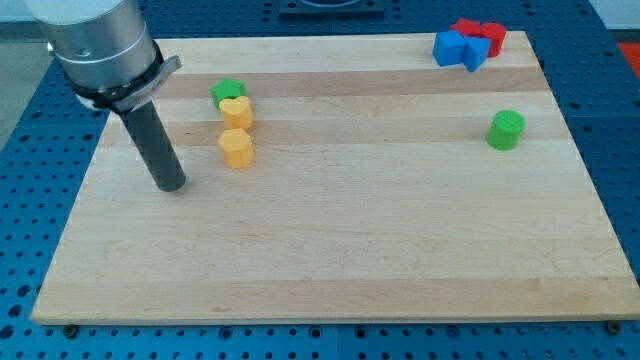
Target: Move the yellow hexagon to the center
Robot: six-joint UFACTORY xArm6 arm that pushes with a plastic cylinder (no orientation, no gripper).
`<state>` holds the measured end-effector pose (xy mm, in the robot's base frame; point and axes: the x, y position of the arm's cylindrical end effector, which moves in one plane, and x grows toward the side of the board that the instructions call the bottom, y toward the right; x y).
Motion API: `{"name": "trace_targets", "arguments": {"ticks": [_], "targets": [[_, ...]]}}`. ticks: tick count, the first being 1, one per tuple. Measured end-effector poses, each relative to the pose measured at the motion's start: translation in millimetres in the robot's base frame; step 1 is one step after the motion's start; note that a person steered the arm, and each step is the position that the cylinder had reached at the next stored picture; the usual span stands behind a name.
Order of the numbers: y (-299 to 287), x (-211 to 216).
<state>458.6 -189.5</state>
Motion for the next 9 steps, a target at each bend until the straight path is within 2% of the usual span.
{"name": "trace_targets", "arguments": {"ticks": [2, 4, 8, 9], "targets": [[26, -32], [116, -43], [133, -74], [167, -87]]}}
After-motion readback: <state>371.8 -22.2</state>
